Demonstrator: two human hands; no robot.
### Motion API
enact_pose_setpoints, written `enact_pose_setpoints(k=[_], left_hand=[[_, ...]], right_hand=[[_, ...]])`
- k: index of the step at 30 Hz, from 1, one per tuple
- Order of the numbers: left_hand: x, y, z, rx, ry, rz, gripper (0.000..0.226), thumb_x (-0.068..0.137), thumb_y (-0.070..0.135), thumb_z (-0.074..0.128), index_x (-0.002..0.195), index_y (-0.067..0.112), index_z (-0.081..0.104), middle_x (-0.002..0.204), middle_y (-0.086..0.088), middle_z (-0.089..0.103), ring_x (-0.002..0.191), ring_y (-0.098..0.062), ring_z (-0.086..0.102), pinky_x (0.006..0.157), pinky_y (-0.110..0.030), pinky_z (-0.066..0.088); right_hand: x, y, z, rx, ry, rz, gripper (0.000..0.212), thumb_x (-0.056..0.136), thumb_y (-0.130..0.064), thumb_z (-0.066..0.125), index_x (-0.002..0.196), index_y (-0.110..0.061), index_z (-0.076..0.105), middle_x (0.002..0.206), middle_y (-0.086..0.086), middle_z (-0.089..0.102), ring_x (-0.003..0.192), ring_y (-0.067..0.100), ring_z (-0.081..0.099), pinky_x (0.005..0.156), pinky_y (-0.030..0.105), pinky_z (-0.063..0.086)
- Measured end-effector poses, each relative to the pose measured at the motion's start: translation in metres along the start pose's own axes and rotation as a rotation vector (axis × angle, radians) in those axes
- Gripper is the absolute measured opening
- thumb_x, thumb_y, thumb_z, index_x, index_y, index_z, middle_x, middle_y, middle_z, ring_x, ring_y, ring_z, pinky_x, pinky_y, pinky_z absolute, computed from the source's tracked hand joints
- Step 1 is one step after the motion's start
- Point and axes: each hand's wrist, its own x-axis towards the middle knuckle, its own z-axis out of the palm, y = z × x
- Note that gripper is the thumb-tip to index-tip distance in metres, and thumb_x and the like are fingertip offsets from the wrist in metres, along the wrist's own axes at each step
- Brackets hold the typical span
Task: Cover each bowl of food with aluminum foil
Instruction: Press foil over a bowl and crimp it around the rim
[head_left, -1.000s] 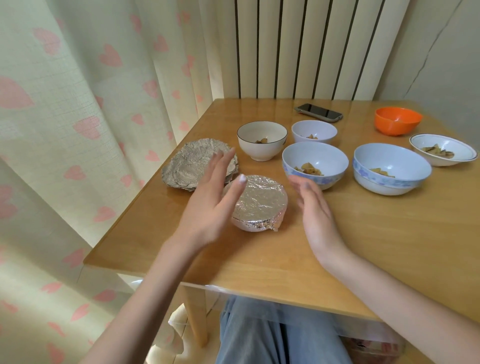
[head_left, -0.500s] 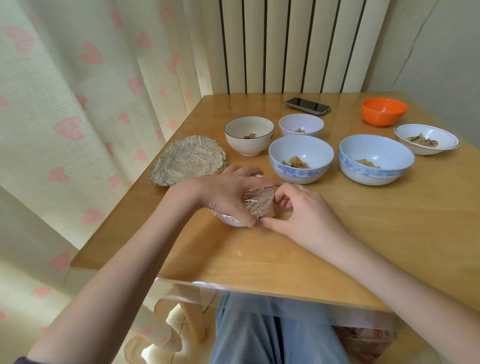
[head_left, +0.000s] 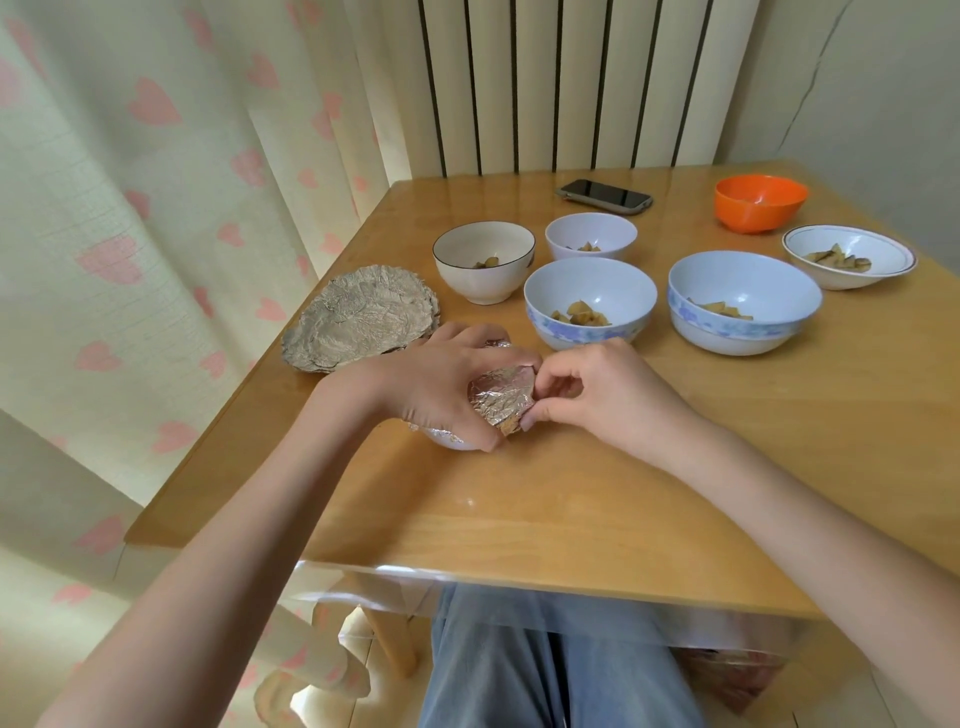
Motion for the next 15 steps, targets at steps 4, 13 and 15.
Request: enact_pose_setpoints(k=[4, 13, 15], left_hand=[[-0.001, 0.001, 0.000, -0.004, 0.000, -0.003, 0.083, 0.056, 0.056, 0.064, 0.133, 0.059, 0.034, 0.145, 0.015, 0.024, 0.134, -0.004, 0.014, 0.111, -0.038, 0.024], [-0.001, 0.002, -0.002, -0.014, -0.014, -0.002, 0.088, 0.043, 0.069, 0.054, 0.128, 0.062, 0.035, 0.139, 0.018, 0.026, 0.128, -0.004, 0.018, 0.111, -0.035, 0.024], [-0.001, 0.002, -0.002, -0.018, -0.019, -0.004, 0.088, 0.042, 0.070, 0.053, 0.127, 0.066, 0.032, 0.138, 0.019, 0.025, 0.126, -0.002, 0.018, 0.110, -0.035, 0.024]], right_hand=[[0.013, -0.002, -0.014, -0.314, -0.084, -0.078, 0.038, 0.064, -0.053, 0.076, 0.060, -0.019, 0.061, 0.055, -0.008, 0.052, 0.061, 0.009, 0.046, 0.051, 0.026, 0.028], [0.034, -0.004, -0.028, -0.462, -0.175, -0.148, 0.054, 0.052, -0.066, 0.076, 0.051, -0.018, 0.050, 0.049, -0.005, 0.048, 0.055, 0.013, 0.044, 0.050, 0.029, 0.028], [0.029, -0.002, -0.031, -0.425, -0.174, -0.137, 0.050, 0.052, -0.068, 0.073, 0.057, -0.021, 0.058, 0.051, -0.010, 0.052, 0.059, 0.008, 0.049, 0.051, 0.025, 0.031]])
